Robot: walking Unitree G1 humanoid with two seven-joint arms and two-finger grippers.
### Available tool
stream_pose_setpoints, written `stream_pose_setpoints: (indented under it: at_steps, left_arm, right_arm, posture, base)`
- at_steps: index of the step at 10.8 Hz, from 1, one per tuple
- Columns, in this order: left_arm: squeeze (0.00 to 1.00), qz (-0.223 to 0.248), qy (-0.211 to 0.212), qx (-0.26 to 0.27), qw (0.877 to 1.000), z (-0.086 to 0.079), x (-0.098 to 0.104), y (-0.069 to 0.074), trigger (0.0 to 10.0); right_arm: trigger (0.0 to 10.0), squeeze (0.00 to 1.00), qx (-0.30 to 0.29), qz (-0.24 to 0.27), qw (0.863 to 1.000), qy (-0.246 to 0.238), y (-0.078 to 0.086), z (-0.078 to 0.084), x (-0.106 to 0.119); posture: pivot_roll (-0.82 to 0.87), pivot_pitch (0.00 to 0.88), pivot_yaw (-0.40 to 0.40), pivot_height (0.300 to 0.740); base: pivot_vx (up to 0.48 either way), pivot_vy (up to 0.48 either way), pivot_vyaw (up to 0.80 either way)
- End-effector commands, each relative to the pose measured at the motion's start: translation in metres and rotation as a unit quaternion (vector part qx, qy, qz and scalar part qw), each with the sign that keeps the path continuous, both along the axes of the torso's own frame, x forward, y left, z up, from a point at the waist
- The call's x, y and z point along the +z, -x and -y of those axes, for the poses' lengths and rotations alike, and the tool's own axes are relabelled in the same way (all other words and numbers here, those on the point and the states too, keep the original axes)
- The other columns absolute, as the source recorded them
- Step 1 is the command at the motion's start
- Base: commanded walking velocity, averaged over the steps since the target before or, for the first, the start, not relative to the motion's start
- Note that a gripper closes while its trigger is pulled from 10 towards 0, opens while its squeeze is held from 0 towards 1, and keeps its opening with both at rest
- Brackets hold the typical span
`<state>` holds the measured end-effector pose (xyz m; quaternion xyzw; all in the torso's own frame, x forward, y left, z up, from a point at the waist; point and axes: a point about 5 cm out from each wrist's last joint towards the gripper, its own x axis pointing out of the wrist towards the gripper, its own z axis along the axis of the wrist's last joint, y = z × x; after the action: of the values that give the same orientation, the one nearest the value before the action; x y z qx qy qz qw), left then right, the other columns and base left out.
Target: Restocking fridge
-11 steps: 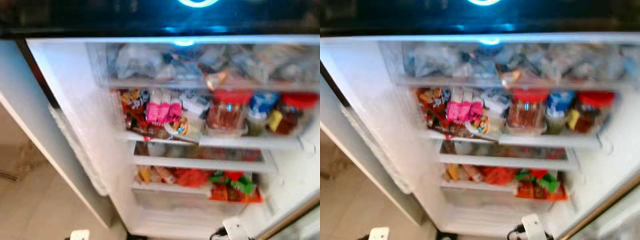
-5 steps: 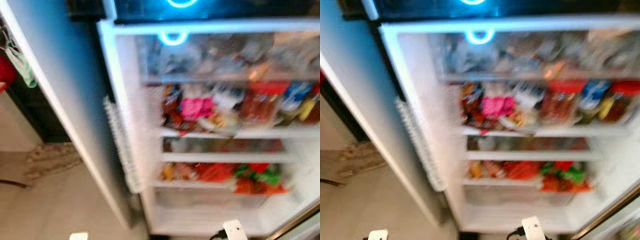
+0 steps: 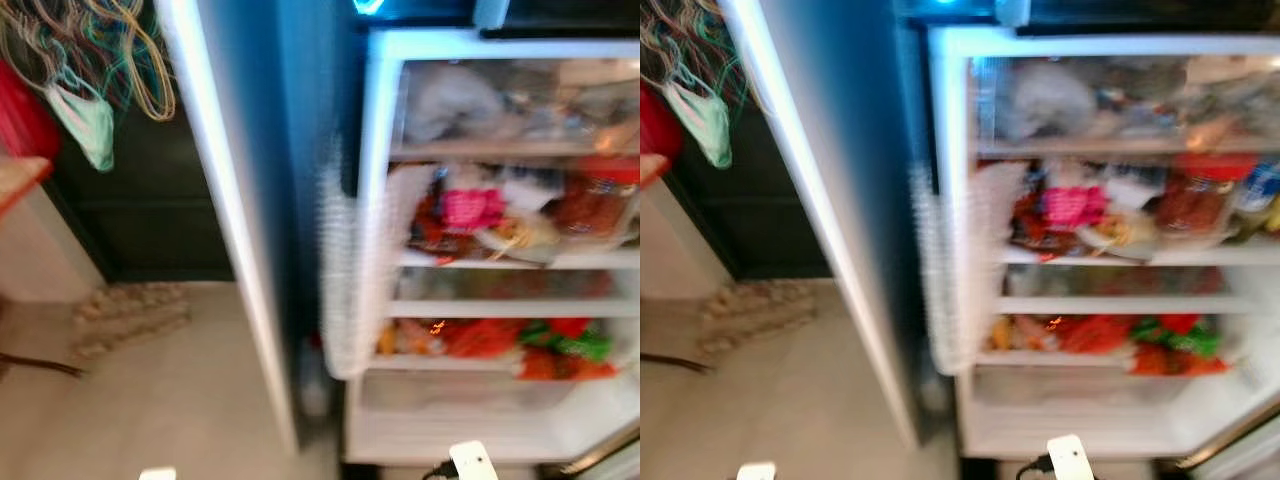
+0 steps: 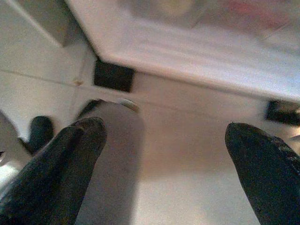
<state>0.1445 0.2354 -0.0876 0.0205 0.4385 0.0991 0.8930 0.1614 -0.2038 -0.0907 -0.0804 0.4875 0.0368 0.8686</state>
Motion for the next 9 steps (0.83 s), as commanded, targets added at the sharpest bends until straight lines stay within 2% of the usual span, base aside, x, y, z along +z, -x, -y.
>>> stream_pose_setpoints:
  at_steps: [1, 2, 3, 4, 6, 9]
  left_arm:
    - [0.00, -0.007, 0.002, -0.005, 1.000, 0.0017, -0.0016, 0.0027, 10.0]
    - [0.00, -0.007, 0.002, -0.005, 1.000, 0.0017, -0.0016, 0.0027, 10.0]
    - [0.00, -0.007, 0.008, -0.002, 1.000, 0.0034, -0.0023, 0.0034, 10.0]
    - [0.00, -0.005, 0.021, 0.005, 1.000, 0.0068, -0.0034, 0.0043, 10.0]
    - [0.00, -0.008, 0.020, 0.007, 1.000, 0.0065, -0.0037, 0.0049, 10.0]
    - [0.00, -0.009, 0.021, 0.004, 1.000, 0.0064, -0.0033, 0.0034, 10.0]
  right_arm:
    - [10.0, 0.00, 0.001, -0.014, 1.000, 0.003, 0.0073, 0.0027, -0.0027]
    - [10.0, 0.00, 0.000, -0.014, 1.000, 0.003, 0.0073, 0.0027, -0.0027]
    - [10.0, 0.00, -0.003, -0.013, 1.000, 0.003, 0.0070, 0.0036, -0.0024]
    - [10.0, 0.00, -0.008, -0.012, 1.000, 0.001, 0.0066, 0.0053, -0.0019]
    - [10.0, 0.00, -0.007, -0.011, 1.000, 0.000, 0.0062, 0.0056, -0.0017]
    - [10.0, 0.00, -0.009, -0.010, 1.000, 0.000, 0.0054, 0.0047, -0.0016]
  posture:
    - [-0.07, 0.000, 0.056, 0.663]
    - [-0.07, 0.000, 0.056, 0.663]
    - [-0.07, 0.000, 0.041, 0.668]
    - [-0.07, 0.000, 0.038, 0.688]
    - [-0.07, 0.000, 0.037, 0.733]
    - [-0.07, 0.000, 0.042, 0.740]
  base:
    - [0.000, 0.360, 0.00]
    - [0.000, 0.360, 0.00]
    - [0.000, 0.000, 0.00]
    - [0.000, 0.000, 0.00]
    - [0.000, 0.000, 0.00]
    - [0.000, 0.000, 0.00]
